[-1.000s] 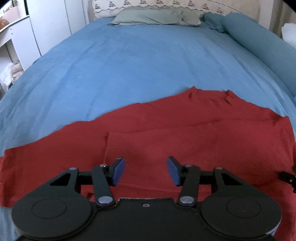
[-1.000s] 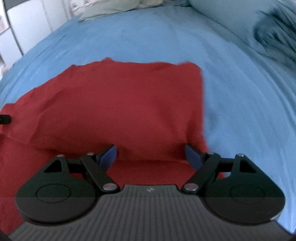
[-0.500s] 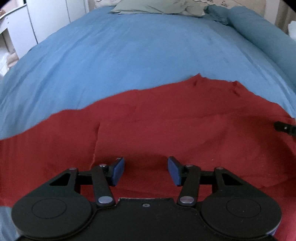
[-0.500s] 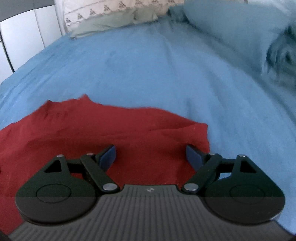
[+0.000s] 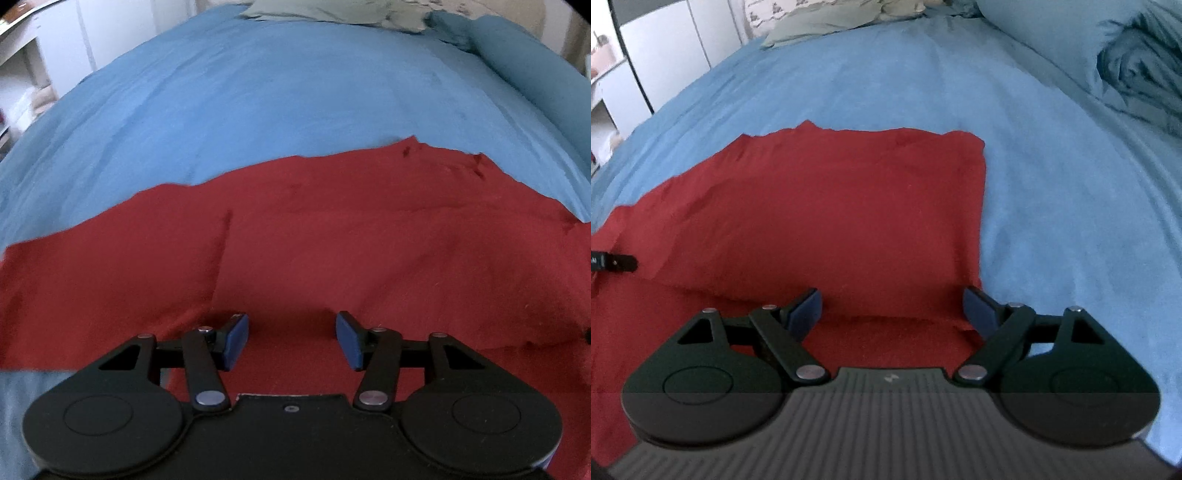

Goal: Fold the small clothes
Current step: 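Open the right tool and release the sleeve onto the sweater, then move the left tool to the other sleeve cuff and close on it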

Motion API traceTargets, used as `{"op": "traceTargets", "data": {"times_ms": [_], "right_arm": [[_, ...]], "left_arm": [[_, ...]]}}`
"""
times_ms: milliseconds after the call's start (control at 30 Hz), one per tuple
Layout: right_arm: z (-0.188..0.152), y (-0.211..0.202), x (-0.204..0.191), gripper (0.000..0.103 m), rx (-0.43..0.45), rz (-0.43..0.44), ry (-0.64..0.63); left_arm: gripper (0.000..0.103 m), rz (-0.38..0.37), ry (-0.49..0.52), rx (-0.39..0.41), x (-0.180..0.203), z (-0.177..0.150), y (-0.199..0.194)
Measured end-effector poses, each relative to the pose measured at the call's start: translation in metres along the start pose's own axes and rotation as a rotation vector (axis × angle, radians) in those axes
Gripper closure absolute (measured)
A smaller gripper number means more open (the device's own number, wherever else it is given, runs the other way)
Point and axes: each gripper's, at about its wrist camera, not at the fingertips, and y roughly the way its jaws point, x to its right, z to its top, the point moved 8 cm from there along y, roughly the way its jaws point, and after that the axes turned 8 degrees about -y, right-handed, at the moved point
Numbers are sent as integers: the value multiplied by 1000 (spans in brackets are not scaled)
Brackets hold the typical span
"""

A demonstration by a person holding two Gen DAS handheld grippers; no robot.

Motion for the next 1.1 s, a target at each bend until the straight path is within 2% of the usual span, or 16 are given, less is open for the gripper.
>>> {"op": "traceTargets", "data": {"times_ms": [167, 267, 333, 400, 467, 567, 667, 867, 967, 1033, 1100], "right_arm": [[39, -40, -24, 3, 61, 9, -67], [66, -72, -55, 2, 91, 31, -84], [85, -87, -78, 0, 99, 24, -99], [98, -104, -108, 0, 112, 11, -121], [108, -114, -141, 0, 131, 39, -133], [115, -115, -191, 0, 112, 75, -174], [116, -105, -238, 0, 106, 89, -193], [108, -66, -332, 0, 20, 168, -203], [98, -54, -364, 0, -14, 194, -170], [96, -43, -382, 0, -27, 206, -165], [92, -38, -395, 0, -32, 234, -174]], "left_arm": [[43, 30, -78, 30, -30, 4, -49], [27, 44, -146, 69, -58, 9, -92], [7, 61, -193, 90, -82, 13, -118], [0, 90, -244, 119, -110, 16, -139], [0, 100, -295, 139, -142, 18, -151], [0, 122, -403, 129, -198, 14, -152], [0, 133, -512, 126, -255, 8, -141], [2, 128, -708, 134, -360, -1, -106], [17, 96, -789, 124, -395, -6, -82], [32, 87, -828, 102, -407, -10, -67], [40, 77, -854, 93, -418, -14, -56]]}}
